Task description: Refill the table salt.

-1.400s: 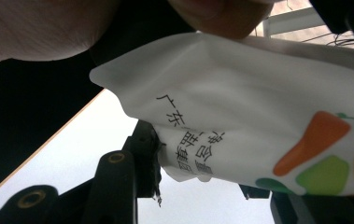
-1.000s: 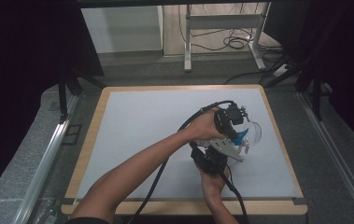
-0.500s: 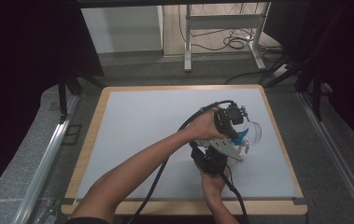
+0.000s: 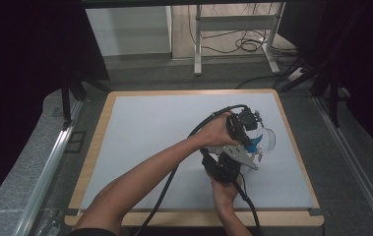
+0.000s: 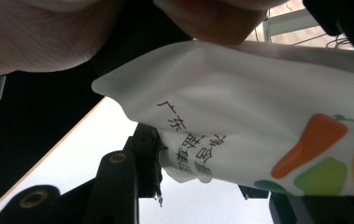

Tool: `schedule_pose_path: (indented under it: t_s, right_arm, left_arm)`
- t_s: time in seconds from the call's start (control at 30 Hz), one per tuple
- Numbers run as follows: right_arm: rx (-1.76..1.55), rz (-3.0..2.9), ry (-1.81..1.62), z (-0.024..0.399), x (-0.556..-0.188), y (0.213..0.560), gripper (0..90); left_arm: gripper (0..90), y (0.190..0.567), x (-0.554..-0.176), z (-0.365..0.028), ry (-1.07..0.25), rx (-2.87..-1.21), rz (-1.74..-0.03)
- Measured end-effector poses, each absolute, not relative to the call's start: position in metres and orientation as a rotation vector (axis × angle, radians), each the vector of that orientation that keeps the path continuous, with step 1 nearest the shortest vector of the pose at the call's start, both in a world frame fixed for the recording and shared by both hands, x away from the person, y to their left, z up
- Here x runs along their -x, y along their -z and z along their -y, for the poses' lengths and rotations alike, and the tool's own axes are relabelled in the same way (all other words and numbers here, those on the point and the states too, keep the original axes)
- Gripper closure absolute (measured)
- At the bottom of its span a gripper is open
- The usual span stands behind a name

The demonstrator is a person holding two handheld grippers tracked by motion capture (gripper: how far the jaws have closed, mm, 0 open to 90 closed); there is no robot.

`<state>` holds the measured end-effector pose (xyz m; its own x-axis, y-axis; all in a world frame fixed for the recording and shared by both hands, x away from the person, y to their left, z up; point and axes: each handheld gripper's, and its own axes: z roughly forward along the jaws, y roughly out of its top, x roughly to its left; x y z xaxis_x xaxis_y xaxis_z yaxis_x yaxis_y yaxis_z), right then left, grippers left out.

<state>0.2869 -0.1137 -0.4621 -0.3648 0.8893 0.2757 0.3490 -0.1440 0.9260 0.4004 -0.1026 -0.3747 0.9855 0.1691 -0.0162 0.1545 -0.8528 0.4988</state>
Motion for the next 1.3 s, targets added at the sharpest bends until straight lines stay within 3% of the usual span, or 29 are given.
schedule_pose_path:
  t_s: [1.3]
  right_arm:
    - [-1.417, -1.667, -1.556, 0.1170, -0.2861, 0.4641, 58.3]
  left_arm:
    - [90.0, 0.3786, -0.4000, 0.1061, -0.029, -2.632, -0.230]
